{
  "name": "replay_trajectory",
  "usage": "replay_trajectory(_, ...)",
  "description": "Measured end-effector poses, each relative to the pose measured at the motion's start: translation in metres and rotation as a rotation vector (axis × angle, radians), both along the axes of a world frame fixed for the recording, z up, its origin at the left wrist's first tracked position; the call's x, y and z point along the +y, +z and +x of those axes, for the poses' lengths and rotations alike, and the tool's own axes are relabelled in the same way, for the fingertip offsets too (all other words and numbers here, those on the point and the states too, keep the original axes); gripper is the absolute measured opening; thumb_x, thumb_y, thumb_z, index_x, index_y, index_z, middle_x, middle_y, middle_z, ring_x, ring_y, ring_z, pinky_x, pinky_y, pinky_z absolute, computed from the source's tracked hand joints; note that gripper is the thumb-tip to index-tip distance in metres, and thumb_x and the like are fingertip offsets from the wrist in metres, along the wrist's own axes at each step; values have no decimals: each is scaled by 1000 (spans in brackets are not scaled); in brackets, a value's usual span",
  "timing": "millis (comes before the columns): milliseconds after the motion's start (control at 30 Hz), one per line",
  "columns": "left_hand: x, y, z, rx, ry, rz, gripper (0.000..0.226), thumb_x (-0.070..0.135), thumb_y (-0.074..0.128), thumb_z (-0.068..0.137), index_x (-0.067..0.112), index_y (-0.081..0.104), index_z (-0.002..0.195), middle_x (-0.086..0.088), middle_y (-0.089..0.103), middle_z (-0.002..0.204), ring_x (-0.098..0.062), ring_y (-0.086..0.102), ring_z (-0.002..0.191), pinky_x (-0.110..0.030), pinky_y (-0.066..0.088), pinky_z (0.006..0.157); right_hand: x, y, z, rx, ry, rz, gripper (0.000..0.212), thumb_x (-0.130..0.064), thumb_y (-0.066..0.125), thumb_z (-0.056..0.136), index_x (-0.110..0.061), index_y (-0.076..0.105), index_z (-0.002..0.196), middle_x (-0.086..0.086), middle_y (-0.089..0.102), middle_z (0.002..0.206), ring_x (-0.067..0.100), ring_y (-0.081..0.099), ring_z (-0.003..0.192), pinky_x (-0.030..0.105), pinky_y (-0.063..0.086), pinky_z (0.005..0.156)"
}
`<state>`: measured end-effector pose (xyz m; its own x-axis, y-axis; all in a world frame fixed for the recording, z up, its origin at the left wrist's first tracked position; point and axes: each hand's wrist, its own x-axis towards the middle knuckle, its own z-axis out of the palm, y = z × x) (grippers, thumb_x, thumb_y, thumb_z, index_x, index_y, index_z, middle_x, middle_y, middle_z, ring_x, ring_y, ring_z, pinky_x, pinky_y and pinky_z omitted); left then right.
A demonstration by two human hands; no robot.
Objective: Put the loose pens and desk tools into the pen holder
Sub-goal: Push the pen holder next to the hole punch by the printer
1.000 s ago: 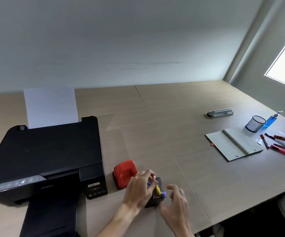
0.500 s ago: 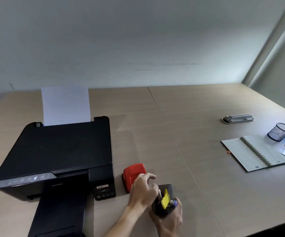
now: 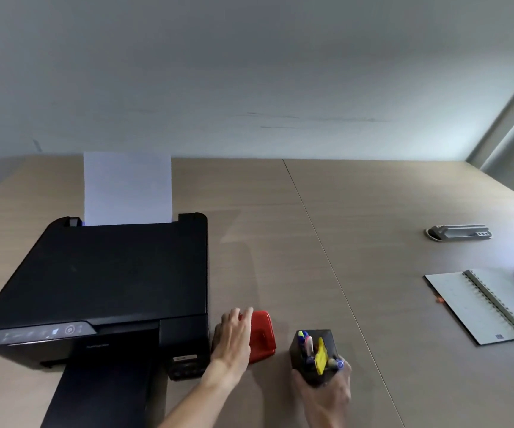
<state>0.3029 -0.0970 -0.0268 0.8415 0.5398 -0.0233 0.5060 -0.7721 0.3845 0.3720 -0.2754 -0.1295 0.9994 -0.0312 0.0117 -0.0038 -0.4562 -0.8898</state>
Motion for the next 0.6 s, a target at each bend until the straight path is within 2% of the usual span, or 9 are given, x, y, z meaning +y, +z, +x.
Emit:
replay_trajectory(33,-2,1,0,14,-14,-4,63,-8,47,83,24,37,136,-6,52,125,-27,48,113,-38,46,93,-3,52,-12,34,-11,-23,72,-17,93,37,-24,58,100,3,62,91,21,59,77,32,53,77)
replay_trajectory(100,1,0,-1,27,10,31,61,-9,48,82,23,38,133,-7,53,119,-27,50,108,-38,48,89,6,64,-9,57,-44,6,73,-11,92,45,-12,51,106,5,56,95,20,50,84,32,45,78)
replay_trajectory(200,4,-3,-3,45,36,7,57,-7,53,83,23,40,130,-8,52,118,-28,48,108,-38,47,90,20,68,3,125,32,-8,67,-12,91,51,-12,45,99,9,55,95,25,51,85,30,39,74)
replay_trajectory(267,3,0,-3,62,42,12,54,-5,57,82,22,42,127,-9,51,118,-29,47,108,-38,47,91,29,73,9,114,49,-43,68,-14,91,52,-12,44,102,8,54,96,26,52,87,29,38,74)
replay_trajectory(400,-1,9,3,170,60,60,64,-14,60,74,16,40,127,-13,50,122,-32,47,112,-39,47,90,46,73,22,90,73,-51,80,-16,91,53,-4,45,117,12,55,105,26,51,93,35,46,82)
replay_trajectory(600,-2,13,9,203,65,79,63,-15,65,72,12,41,124,-16,50,121,-35,48,112,-39,49,87,56,73,28,91,63,-59,85,-17,92,54,-1,42,121,19,56,113,36,54,106,38,45,87)
